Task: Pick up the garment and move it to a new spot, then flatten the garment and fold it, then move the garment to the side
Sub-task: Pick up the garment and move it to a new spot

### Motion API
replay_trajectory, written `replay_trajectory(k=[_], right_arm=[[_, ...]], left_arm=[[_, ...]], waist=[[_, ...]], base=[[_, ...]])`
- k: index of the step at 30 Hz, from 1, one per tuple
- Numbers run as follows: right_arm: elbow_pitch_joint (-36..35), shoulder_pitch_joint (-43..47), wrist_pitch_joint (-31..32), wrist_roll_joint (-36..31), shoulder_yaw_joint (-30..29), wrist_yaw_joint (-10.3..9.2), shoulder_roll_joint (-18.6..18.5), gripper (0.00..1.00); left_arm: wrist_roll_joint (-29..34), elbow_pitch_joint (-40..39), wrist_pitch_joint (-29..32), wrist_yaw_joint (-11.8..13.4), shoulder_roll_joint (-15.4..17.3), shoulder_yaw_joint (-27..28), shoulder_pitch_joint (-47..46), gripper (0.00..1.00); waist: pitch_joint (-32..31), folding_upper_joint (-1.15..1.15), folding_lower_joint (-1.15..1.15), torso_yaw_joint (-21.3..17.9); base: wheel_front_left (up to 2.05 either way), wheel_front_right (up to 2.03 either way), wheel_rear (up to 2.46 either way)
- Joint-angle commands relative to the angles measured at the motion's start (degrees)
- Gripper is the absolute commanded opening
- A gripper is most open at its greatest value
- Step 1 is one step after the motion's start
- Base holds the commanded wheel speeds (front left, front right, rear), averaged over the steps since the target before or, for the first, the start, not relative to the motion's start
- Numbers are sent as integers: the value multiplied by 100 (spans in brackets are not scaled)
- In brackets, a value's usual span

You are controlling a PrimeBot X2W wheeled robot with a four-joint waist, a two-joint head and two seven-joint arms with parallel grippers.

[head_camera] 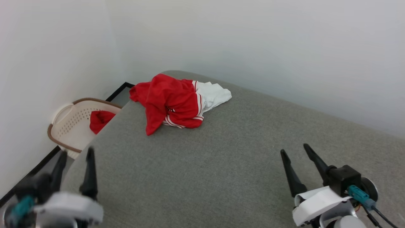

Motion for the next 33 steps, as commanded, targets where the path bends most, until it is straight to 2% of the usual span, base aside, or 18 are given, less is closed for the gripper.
replay_trajectory(k=[1, 7, 18, 23, 33], right_arm=[[-23, 30, 15, 21, -48, 2, -49, 100], [-414, 158, 225, -138, -263, 2, -210, 100], [-1552, -313, 884, -230, -309, 1, -810, 100], [-1952, -490, 1077, -198, -352, 1, -1046, 100], [-2455, -751, 1315, -133, -359, 1, -1234, 100]], left_arm=[[-106, -58, 208, -113, 71, -73, -255, 100], [-631, 23, 1184, -450, 272, -241, -1404, 100], [-1652, 950, 2750, -655, 609, -296, -3729, 100], [-1907, 1538, 3319, -687, 739, -396, -4524, 100], [-2167, 2727, 4337, -519, 972, -447, -5551, 100]], waist=[[62, 0, 0, 46], [516, 0, 0, 118], [2107, 0, 0, -423], [2723, 0, 0, -680], [3621, 0, 0, -1208]], base=[[0, 0, 0], [0, 0, 0], [0, 0, 0], [0, 0, 0], [0, 0, 0]])
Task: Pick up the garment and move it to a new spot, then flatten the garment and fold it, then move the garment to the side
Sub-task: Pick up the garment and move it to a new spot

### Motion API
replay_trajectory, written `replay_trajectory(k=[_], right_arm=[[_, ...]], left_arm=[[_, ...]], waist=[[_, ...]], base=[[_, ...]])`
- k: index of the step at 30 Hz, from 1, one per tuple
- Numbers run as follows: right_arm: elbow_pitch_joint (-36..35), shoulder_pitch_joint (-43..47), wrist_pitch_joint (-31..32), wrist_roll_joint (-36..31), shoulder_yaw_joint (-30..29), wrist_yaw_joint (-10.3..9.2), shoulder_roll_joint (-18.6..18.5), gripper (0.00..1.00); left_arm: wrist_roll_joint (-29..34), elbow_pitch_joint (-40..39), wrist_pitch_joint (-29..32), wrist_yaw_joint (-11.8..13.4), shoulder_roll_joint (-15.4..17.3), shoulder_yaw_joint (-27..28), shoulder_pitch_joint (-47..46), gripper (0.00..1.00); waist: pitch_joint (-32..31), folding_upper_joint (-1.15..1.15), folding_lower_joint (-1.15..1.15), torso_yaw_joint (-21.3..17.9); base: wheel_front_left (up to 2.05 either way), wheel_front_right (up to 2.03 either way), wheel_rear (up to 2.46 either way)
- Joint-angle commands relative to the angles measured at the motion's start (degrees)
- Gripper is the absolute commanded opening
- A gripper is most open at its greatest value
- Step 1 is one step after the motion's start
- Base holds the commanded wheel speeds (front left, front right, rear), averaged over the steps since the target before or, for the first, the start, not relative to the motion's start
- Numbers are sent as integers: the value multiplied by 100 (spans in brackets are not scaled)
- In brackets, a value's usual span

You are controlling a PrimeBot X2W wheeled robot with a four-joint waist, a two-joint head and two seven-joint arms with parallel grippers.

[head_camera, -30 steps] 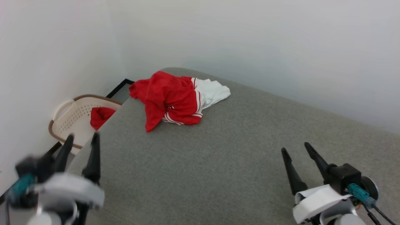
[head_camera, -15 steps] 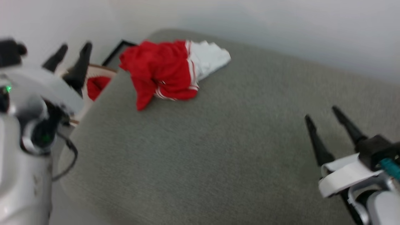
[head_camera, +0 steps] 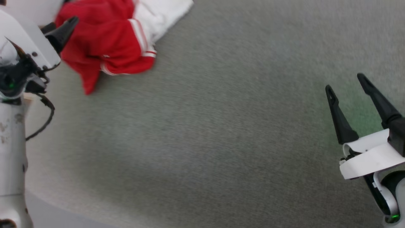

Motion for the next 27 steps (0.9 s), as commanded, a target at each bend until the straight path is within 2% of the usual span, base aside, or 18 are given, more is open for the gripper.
replay_trajectory(k=[1, 12, 20, 21, 22, 23, 27], right_arm=[[-125, -134, 37, 56, -5, 0, -29, 100], [-495, -303, 224, 114, 78, 0, -92, 100], [-585, -389, 326, 118, 133, 0, -16, 100], [-577, -383, 323, 118, 132, 0, -13, 100], [-563, -374, 321, 118, 131, 0, -5, 100], [-547, -357, 316, 115, 130, 0, 7, 100], [-447, -249, 252, 140, 126, 0, 32, 100]], left_arm=[[-28, 238, 223, 55, 47, -58, -198, 100], [51, 1228, 1018, 313, 41, -372, -488, 100], [59, 2011, 991, 196, -217, -564, -402, 100], [64, 2084, 946, 189, -220, -563, -414, 93], [66, 2145, 892, 182, -229, -561, -431, 49], [85, 2182, 828, 177, -222, -568, -455, 0], [190, 2239, 495, 198, -61, -548, -604, 0]], waist=[[846, 0, 0, -677], [1288, 0, 0, -1005], [1286, 0, 0, -1077], [1267, 0, 0, -1075], [1238, 0, 0, -1069], [1199, 0, 0, -1061], [968, 0, 0, -1013]], base=[[0, 0, 0], [0, 0, 0], [0, 0, 0], [0, 0, 0], [0, 0, 0], [0, 0, 0], [0, 0, 0]])
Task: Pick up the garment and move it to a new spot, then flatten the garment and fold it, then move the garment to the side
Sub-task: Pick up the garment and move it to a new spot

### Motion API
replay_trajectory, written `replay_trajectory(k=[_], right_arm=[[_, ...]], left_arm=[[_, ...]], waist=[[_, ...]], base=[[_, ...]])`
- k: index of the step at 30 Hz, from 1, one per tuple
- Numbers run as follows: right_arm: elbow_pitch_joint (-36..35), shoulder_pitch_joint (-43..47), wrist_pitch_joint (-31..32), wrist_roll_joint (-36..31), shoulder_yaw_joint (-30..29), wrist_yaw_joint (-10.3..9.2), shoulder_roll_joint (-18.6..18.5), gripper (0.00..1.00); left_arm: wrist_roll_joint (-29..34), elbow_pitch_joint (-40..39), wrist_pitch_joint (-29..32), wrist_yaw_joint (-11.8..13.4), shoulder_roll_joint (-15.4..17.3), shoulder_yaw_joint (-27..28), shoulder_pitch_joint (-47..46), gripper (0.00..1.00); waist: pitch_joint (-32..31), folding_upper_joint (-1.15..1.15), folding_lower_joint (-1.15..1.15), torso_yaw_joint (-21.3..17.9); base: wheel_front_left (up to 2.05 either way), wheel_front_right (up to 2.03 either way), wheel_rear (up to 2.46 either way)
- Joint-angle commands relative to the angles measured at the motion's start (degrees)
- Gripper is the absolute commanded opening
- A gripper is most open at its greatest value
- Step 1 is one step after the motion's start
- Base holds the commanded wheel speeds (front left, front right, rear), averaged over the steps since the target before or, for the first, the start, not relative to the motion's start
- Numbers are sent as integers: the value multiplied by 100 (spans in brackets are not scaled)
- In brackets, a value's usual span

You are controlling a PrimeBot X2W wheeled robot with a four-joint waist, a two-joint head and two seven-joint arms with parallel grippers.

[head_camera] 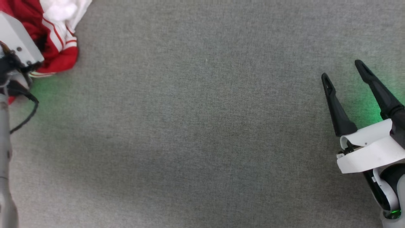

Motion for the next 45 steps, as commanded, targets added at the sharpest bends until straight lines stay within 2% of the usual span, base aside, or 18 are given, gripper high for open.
replay_trajectory(k=[1, 10, 23, 33, 45], right_arm=[[40, 59, -57, 30, 14, 0, 29, 100], [417, 323, -283, 146, 70, 0, 184, 100], [891, 754, -595, 227, 55, 0, 594, 100], [1049, 933, -740, 197, -182, 0, 772, 100], [1262, 1166, -879, -63, -1079, -1, 841, 100]], left_arm=[[70, 172, -20, -33, -223, -157, 248, 0], [241, -145, -574, -355, 279, -301, 0, 0], [600, -1298, -787, -414, 696, -724, -228, 0], [424, -2329, 26, -326, 791, -870, -70, 0], [-17, -4056, 978, 177, 863, -807, 722, 0]], waist=[[-236, 0, 0, 71], [-1184, 0, 0, 179], [-2603, 0, 0, 345], [-3149, 0, 0, 177], [-3267, 0, 0, -674]], base=[[0, 0, 0], [0, 0, 0], [0, 0, 0], [0, 0, 0], [0, 0, 0]])
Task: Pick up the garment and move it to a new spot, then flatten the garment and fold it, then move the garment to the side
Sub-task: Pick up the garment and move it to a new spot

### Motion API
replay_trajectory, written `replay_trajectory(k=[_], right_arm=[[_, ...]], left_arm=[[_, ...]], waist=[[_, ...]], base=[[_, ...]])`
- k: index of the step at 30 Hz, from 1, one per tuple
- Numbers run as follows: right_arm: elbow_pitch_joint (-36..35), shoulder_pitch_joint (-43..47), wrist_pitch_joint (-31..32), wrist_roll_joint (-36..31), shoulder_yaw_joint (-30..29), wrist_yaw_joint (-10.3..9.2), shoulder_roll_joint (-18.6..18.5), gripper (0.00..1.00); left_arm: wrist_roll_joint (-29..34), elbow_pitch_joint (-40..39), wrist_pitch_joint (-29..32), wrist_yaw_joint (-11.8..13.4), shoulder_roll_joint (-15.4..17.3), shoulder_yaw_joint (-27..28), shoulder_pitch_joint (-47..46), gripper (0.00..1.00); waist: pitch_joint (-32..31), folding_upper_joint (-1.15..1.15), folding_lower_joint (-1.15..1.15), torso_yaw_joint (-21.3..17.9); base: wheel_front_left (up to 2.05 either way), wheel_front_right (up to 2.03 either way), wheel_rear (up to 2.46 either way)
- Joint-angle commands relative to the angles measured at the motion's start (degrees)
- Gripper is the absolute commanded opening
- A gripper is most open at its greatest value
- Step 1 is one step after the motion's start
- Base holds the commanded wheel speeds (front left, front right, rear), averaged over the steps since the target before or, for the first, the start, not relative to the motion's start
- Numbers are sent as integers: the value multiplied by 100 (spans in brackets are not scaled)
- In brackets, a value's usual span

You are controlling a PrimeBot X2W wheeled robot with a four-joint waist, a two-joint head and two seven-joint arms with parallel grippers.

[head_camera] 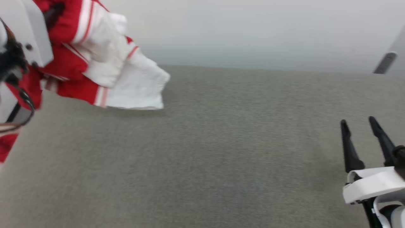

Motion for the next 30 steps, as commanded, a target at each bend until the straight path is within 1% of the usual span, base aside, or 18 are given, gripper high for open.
replay_trajectory(k=[1, 8, 10, 12, 16, 23, 30], right_arm=[[42, 78, -45, -73, -153, -2, 38, 100], [127, 142, -101, -193, -698, -2, 96, 100], [134, 169, -109, -215, -821, -2, 130, 100], [153, 162, -133, -228, -909, -2, 154, 100], [170, 138, -160, -272, -976, -2, 258, 100], [298, 16, -275, -227, -961, -2, 350, 100], [513, -88, -452, -154, -884, -2, 455, 100]], left_arm=[[-102, -285, 106, 104, 2, 40, 184, 0], [-283, -1139, 401, 374, -159, -65, 575, 0], [-310, -1319, 444, 450, -295, -151, 632, 0], [-250, -1448, 471, 501, -362, -250, 640, 0], [-310, -1629, 546, 564, -634, -460, 625, 0], [-231, -1694, 675, 641, -848, -804, 756, 0], [-165, -1433, 745, 597, -884, -1150, 1156, 0]], waist=[[-46, 0, 0, -449], [48, 0, 0, -1036], [96, 0, 0, -1179], [152, 0, 0, -1310], [276, 0, 0, -1538], [510, 0, 0, -1778], [802, 0, 0, -1952]], base=[[0, 0, 0], [0, 0, 0], [0, 0, 0], [0, 0, 0], [0, 0, 0], [0, 0, 0], [0, 0, 0]])
